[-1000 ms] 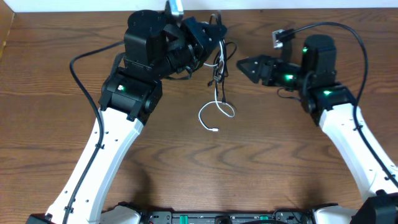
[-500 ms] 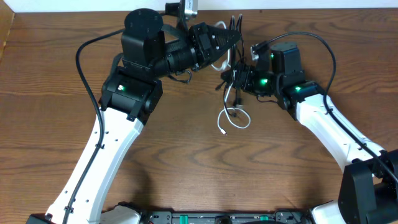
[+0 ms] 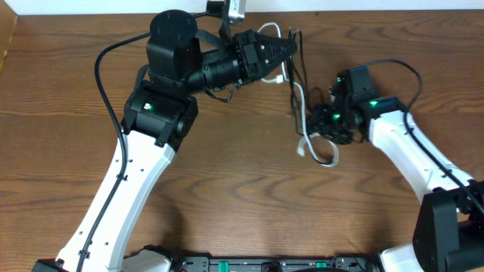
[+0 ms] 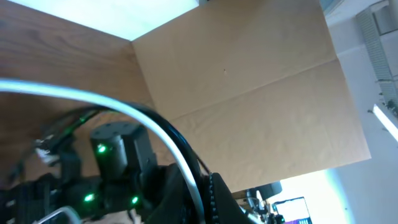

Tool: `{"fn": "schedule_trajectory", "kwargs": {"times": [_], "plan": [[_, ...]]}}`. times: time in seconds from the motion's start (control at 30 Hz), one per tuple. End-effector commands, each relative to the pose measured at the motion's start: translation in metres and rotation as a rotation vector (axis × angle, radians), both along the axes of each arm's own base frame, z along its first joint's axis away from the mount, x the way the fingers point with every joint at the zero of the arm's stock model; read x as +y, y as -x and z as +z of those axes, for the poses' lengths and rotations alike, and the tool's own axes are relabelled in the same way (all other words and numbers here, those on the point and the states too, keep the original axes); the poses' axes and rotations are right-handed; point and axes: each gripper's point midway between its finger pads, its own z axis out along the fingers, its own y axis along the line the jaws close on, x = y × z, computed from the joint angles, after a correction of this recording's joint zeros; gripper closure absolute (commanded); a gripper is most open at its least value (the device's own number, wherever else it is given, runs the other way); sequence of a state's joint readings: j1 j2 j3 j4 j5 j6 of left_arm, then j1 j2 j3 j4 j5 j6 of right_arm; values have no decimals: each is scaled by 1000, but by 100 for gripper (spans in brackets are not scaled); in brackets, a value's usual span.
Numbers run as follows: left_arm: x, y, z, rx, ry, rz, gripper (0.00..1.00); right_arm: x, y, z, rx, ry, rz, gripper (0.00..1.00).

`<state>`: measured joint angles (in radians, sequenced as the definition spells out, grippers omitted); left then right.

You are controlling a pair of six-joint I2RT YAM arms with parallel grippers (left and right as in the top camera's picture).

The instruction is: Untangle cables

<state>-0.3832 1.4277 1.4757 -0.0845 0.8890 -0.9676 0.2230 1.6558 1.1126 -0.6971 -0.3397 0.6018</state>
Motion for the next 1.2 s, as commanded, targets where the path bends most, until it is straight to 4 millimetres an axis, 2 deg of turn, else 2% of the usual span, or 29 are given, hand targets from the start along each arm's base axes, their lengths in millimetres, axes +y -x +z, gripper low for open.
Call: {"fn": "schedule_trajectory", "kwargs": {"times": [0.0,0.13,0.23,0.3,0.33,0.37,0.43,0.5,0.6,0.73,0.87,0.93,1.17], "plan": [[2,7,15,-77,9,-16,93,-45,0,-13,17,135,-13,43],[2,7,12,-118,-19,-20,92,-72,5,-13,54,132,-50,44],[3,6,0,-136,-68,-19,93,-66,0,6,-9,19,9,47],[5,3,-12,-121,-108,-6,93,-56,-8,31,-96,-68,78,48],[7,0,-23,-93,-141,14,92,-47,-13,53,-169,-128,139,46],[8,-1,-26,-86,-153,20,93,-42,-15,63,-200,-155,165,46],[10,-4,-37,-62,-185,34,93,-29,-18,96,-299,-234,231,43],[10,-4,-41,-64,-199,30,93,-19,-20,129,-386,-290,280,41],[10,-4,-41,-76,-206,28,93,-21,-24,161,-477,-264,287,40],[10,-5,-40,-65,-195,34,92,-21,-24,181,-525,-268,268,37],[10,-7,-34,-30,-157,53,92,4,-17,199,-583,-390,373,34],[13,-13,-34,25,-141,97,93,23,-8,215,-665,-465,503,33],[15,-19,-31,164,-68,156,93,56,8,237,-770,-564,673,32]]}}
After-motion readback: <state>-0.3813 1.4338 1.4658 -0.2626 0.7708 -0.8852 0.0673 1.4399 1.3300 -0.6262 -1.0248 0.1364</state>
